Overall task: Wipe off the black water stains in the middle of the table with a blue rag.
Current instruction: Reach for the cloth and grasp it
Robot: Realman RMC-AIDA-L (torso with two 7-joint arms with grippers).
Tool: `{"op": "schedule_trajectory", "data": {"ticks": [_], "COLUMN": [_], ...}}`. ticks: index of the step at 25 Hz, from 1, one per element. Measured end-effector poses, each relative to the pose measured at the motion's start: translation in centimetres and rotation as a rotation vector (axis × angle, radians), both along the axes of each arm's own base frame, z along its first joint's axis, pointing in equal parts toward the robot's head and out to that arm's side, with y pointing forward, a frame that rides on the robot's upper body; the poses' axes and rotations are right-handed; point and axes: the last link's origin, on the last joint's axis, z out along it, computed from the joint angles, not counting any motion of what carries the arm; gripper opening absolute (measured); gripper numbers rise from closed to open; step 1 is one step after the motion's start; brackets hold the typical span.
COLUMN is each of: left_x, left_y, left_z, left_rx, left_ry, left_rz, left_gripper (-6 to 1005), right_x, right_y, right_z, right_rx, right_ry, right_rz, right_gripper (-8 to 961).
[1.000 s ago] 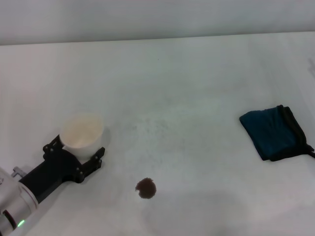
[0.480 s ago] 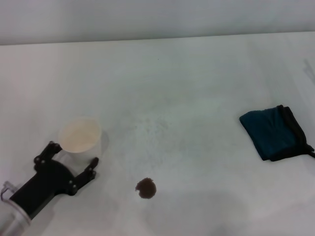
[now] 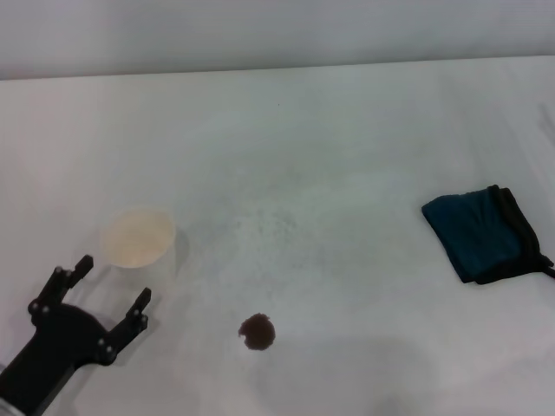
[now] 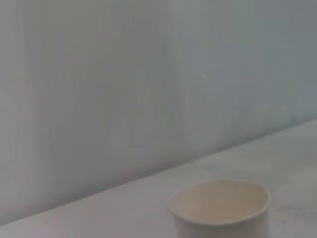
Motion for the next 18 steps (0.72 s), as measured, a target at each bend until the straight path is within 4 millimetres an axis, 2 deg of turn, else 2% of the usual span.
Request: {"op": "schedule_trajectory", "data": {"ticks": [5,10,15,18], "left_x": [-0.9,-2.5,-4.3,-4.7], "left_y": [-2.2,-3.7,-3.3,-2.4], "left_z": [0.9,3.9,7.5,8.8], "left_rx": [0.089,0.25,0.446,0.513], "left_ry": [-0.029,-0.034,-0.024,-0.024], "left_rz": [0.062,0.115,0.192,0.207], "left_gripper": [873,873,873,873], "right_x": [0.2,0.4,0.0,-0.5], "right_y": [-0.2,-0.6,-0.3,0.5], "right_z": [0.2,0.4,0.0,0.0], "right_rx": [0.029,0.054,0.016,-0.035], "right_ry": [0.051,0.221,0.453,0.624], "right_rz": [-0.009,-0.02,-0.013,-0.023], "right_gripper": [863,863,862,861]}}
